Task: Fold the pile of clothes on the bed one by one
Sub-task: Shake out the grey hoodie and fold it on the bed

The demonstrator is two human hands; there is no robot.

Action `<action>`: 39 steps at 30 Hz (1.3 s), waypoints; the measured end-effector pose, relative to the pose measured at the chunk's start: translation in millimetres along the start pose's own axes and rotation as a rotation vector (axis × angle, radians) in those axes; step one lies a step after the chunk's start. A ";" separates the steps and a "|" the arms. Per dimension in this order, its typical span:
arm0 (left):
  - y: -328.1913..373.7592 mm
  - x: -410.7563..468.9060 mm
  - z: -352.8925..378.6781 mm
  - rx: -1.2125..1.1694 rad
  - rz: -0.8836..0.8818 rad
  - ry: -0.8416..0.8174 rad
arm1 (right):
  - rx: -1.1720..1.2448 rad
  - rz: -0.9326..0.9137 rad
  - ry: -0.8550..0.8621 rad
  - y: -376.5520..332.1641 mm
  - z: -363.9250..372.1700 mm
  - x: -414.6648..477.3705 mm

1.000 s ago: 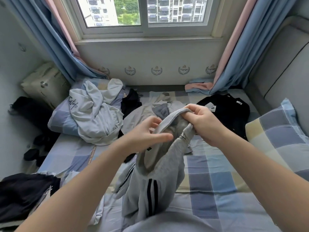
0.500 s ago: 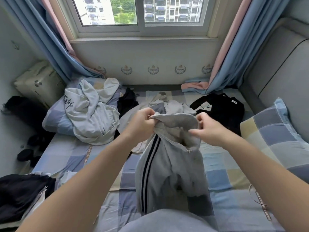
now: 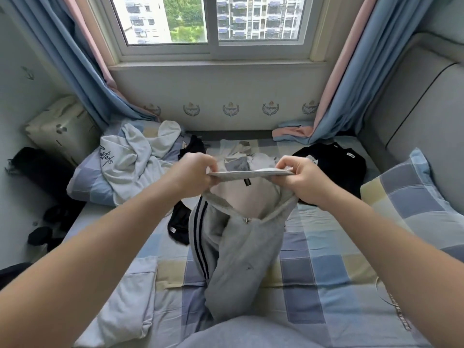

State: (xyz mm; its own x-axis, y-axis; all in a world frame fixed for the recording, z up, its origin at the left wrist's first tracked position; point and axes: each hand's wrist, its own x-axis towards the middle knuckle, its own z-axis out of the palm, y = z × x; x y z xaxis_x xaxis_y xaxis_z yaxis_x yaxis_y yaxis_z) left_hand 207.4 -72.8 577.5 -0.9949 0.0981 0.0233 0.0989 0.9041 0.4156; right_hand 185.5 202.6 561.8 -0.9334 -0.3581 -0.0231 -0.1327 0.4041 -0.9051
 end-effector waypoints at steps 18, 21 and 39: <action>-92.3 -11.8 13.0 -0.371 -0.120 0.012 | -0.376 0.190 0.181 -32.0 69.8 -18.4; -111.3 -20.1 6.4 -0.350 0.002 -0.022 | -0.150 0.307 0.157 -25.9 96.7 -26.7; -166.5 -134.6 -66.0 -0.239 0.198 -0.660 | -0.037 0.149 -0.398 -84.4 162.0 -73.7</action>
State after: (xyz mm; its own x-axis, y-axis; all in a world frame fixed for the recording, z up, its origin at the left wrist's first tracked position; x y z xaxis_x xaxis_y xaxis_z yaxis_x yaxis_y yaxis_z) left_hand 323.5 -263.9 565.1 -0.7321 0.5492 -0.4030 0.1942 0.7354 0.6492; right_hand 319.5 58.6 571.1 -0.7425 -0.5877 -0.3213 -0.0248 0.5035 -0.8636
